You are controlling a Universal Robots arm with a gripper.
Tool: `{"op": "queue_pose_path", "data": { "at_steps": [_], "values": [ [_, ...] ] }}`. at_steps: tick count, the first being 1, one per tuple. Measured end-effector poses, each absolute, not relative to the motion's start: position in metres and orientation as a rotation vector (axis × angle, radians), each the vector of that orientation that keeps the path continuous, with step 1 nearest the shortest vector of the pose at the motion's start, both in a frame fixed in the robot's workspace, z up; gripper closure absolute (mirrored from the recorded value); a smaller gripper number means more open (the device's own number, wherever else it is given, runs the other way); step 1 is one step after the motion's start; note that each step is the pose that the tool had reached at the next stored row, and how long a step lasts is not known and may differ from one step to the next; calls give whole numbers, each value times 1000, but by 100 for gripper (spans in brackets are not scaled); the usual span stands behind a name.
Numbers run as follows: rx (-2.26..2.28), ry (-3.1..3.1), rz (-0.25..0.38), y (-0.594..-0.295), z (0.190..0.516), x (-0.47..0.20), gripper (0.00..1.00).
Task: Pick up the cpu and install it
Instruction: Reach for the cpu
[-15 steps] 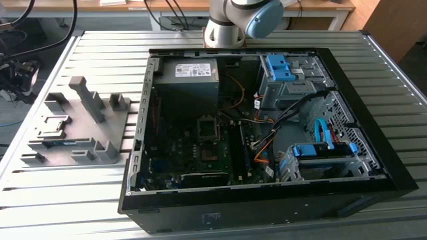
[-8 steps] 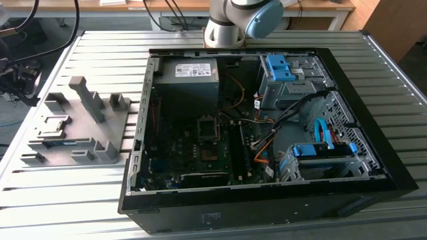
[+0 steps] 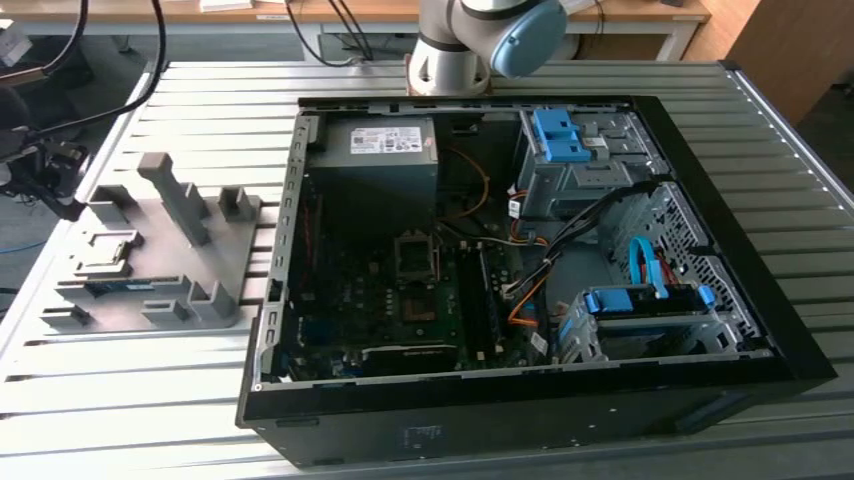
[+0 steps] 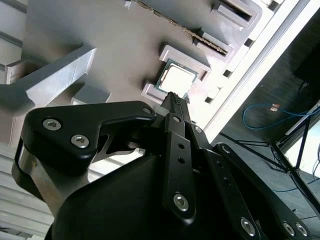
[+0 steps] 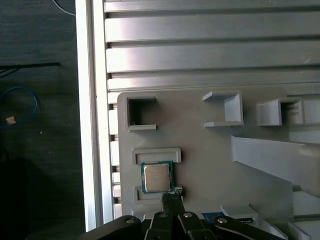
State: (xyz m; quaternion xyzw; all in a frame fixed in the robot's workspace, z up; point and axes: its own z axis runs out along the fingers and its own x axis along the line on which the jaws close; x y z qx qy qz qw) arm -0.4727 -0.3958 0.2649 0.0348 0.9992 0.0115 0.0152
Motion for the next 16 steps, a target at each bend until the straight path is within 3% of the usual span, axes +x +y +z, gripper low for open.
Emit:
{"op": "queue_pose_path", "data": {
  "at_steps": [16],
  "values": [
    [18, 3111, 20, -382, 242, -476, 90]
  ]
}}
